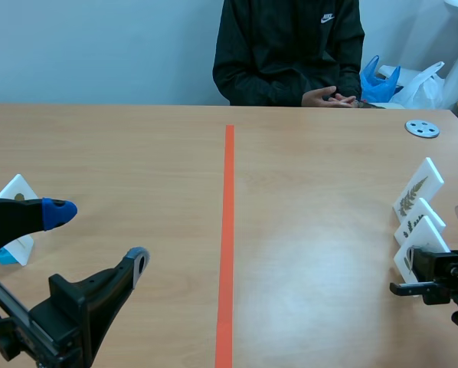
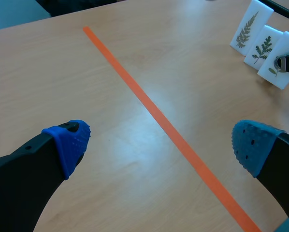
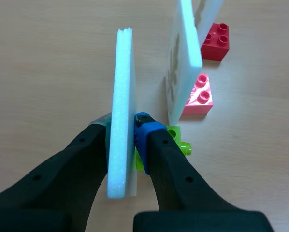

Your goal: Sort the leaf by its shape. The table is split by an orange tape line. A compound leaf with several leaflets goes to the left side, a simple leaf with one blade goes to the right side. Return to the home posture when a red brick is placed on the table.

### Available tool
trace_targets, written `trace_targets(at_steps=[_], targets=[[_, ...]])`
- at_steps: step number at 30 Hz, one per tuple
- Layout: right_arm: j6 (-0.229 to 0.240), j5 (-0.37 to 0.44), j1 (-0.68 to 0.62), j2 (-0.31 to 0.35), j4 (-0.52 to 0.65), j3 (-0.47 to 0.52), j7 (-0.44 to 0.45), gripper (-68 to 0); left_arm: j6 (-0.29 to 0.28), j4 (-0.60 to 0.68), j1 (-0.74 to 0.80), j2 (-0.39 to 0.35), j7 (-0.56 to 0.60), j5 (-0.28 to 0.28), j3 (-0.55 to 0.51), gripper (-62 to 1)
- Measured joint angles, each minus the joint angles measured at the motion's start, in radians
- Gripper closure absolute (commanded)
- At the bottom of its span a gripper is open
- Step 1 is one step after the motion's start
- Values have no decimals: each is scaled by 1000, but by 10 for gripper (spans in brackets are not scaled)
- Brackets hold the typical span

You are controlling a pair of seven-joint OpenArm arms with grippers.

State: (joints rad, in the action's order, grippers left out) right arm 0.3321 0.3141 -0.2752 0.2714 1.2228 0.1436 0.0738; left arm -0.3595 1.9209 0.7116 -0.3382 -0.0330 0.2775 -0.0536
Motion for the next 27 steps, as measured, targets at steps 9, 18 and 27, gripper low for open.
trace_targets(at_steps=[9,18,27], targets=[[0,-1,33,0,-29,0,6,-68,0,0,0,0,0,0,0,-623],[0,-3,32,0,-29,0,4,-84,0,0,0,0,0,0,0,-623],[0,-3,32,0,-29,0,4,-201,0,0,0,0,0,0,0,-623]])
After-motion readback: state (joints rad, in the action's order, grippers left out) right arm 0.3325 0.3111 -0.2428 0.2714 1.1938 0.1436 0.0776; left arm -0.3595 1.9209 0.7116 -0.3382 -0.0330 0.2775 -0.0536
